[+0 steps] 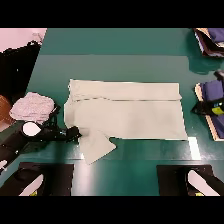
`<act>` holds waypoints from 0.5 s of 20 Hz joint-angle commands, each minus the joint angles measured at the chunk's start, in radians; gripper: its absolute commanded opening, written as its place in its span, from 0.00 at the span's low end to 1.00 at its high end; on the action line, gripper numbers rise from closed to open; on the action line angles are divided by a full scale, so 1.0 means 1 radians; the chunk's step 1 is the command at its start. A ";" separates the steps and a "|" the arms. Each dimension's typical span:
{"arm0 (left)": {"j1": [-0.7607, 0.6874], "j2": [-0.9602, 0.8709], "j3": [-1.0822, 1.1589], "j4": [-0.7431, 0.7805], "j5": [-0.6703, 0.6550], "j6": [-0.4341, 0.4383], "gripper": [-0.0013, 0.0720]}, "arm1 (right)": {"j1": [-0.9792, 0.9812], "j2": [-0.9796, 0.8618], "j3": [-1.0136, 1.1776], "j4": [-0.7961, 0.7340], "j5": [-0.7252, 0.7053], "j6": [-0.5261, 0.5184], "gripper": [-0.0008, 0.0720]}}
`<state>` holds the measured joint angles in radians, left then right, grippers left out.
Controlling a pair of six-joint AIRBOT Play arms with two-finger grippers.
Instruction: Fold the shirts.
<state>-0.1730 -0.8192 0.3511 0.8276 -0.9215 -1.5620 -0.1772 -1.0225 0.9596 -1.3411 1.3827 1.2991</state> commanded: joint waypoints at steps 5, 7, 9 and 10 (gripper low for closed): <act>-0.008 0.001 0.101 0.003 -0.038 0.052 0.05 | -0.246 -0.040 -0.297 0.008 0.014 -0.030 0.74; -0.008 0.001 0.101 0.003 -0.040 0.052 0.05 | -0.318 -0.109 -0.338 0.095 0.015 -0.059 0.75; -0.008 0.001 0.101 0.003 -0.041 0.052 0.05 | -0.351 -0.179 -0.350 0.184 0.003 -0.101 0.70; -0.008 0.001 0.101 0.003 -0.041 0.052 0.05 | -0.352 -0.206 -0.349 0.208 -0.008 -0.108 0.69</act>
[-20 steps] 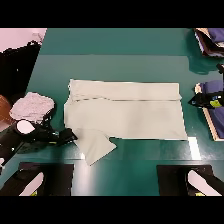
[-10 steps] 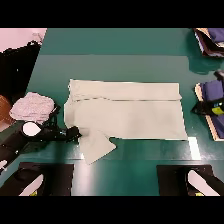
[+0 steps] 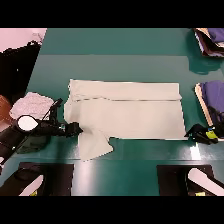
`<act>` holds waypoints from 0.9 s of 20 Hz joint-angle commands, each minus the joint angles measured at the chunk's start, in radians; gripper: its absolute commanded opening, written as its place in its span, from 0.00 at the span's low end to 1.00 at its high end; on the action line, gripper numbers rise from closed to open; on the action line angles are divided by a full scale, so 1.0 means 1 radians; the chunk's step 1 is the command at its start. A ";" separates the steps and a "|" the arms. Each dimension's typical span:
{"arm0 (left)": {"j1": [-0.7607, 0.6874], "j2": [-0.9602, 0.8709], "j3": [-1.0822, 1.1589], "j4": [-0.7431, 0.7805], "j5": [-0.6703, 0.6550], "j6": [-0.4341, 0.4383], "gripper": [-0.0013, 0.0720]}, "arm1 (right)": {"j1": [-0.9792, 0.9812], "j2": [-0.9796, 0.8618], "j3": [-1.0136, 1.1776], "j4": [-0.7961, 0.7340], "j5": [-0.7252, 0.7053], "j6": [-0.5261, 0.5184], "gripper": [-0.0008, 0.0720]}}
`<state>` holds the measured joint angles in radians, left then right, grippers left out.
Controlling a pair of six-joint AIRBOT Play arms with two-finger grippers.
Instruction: Fold the shirts.
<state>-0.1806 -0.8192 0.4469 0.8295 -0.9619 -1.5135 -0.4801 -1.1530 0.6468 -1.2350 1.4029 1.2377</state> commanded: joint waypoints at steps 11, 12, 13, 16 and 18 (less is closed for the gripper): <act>0.000 0.002 0.014 0.054 -0.121 -0.025 0.05 | -0.048 0.047 -0.030 0.101 -0.025 -0.063 0.03; 0.000 0.002 0.025 0.076 -0.169 -0.024 0.05 | -0.049 0.084 -0.018 0.064 0.006 -0.062 0.03; 0.000 0.005 0.035 0.089 -0.214 -0.025 0.05 | -0.049 0.123 -0.008 0.028 0.040 -0.062 0.03; -0.042 0.126 0.039 0.122 -0.285 -0.109 0.05 | -0.048 0.260 0.000 0.003 0.143 -0.062 0.03; -0.088 0.245 0.039 0.178 -0.341 -0.224 0.05 | -0.049 0.340 0.000 -0.001 0.190 -0.061 0.03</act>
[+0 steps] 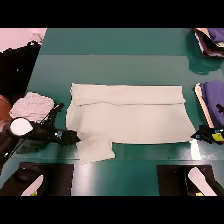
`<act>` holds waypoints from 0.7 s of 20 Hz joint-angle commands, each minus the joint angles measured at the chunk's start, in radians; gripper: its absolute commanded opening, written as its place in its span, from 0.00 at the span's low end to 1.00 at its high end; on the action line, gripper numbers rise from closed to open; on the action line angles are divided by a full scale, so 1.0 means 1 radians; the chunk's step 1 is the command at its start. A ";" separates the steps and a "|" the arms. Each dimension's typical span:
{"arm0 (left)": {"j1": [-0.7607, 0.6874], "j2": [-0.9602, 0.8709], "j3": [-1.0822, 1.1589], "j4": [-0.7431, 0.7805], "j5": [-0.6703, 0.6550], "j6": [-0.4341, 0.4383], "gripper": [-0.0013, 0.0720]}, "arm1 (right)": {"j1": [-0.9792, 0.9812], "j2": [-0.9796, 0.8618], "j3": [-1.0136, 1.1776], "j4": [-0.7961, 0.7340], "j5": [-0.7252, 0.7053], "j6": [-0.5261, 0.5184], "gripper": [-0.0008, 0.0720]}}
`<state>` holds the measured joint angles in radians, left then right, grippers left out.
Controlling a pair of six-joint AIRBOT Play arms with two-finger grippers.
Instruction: Fold the shirts.
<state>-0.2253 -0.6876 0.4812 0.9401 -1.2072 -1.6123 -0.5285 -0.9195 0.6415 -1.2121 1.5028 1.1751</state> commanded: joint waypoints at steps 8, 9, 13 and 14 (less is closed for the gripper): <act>-0.036 0.111 0.284 0.201 0.024 -0.141 0.05 | 0.245 -0.052 0.323 -0.022 0.066 0.098 0.03; -0.021 0.062 0.314 0.213 0.058 -0.104 0.05 | 0.290 -0.111 0.382 -0.023 0.041 0.109 0.03; 0.085 -0.209 0.387 0.217 0.186 -0.002 0.05 | 0.386 -0.352 0.600 -0.021 -0.017 0.144 0.03; 0.106 -0.274 0.402 0.215 0.228 -0.002 0.05 | 0.397 -0.414 0.652 -0.019 -0.020 0.145 0.03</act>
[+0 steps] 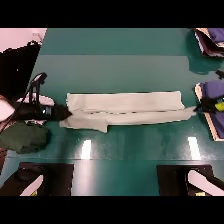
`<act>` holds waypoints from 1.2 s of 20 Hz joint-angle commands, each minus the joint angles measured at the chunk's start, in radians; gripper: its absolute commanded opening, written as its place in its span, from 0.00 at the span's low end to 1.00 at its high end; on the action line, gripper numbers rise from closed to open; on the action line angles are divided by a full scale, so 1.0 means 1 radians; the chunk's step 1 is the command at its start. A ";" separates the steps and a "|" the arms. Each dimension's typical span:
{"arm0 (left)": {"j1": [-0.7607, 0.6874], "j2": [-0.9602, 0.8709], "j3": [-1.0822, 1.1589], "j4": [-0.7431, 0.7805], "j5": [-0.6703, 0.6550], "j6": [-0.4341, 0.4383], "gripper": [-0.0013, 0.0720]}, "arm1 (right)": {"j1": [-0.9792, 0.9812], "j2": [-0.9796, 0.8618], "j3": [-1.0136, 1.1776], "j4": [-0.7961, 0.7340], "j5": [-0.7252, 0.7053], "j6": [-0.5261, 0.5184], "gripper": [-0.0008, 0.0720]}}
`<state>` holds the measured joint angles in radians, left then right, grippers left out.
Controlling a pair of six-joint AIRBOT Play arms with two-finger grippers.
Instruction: Fold the shirts.
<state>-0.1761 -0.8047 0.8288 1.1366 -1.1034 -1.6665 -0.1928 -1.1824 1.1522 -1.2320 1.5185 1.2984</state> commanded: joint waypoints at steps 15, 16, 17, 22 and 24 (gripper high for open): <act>0.077 -0.563 0.340 -0.010 0.192 0.154 0.73 | 0.033 -0.535 0.406 0.164 -0.017 0.000 0.74; 0.077 -0.563 0.360 0.002 0.146 0.165 0.73 | 0.008 -0.535 0.406 0.165 0.008 -0.008 0.74; 0.077 -0.563 0.376 0.006 0.104 0.175 0.61 | -0.018 -0.535 0.406 0.165 0.032 -0.017 0.74; 0.074 -0.564 0.381 -0.032 0.074 0.182 0.07 | -0.146 -0.534 0.320 0.172 0.073 -0.048 0.74; 0.074 -0.564 0.381 -0.069 0.085 0.182 0.07 | -0.174 -0.535 0.220 0.237 0.033 -0.088 0.74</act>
<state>-0.1017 -1.3678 1.2045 1.1080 -1.0069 -1.4887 -0.3187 -1.7168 1.4593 -1.0519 1.5673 1.2530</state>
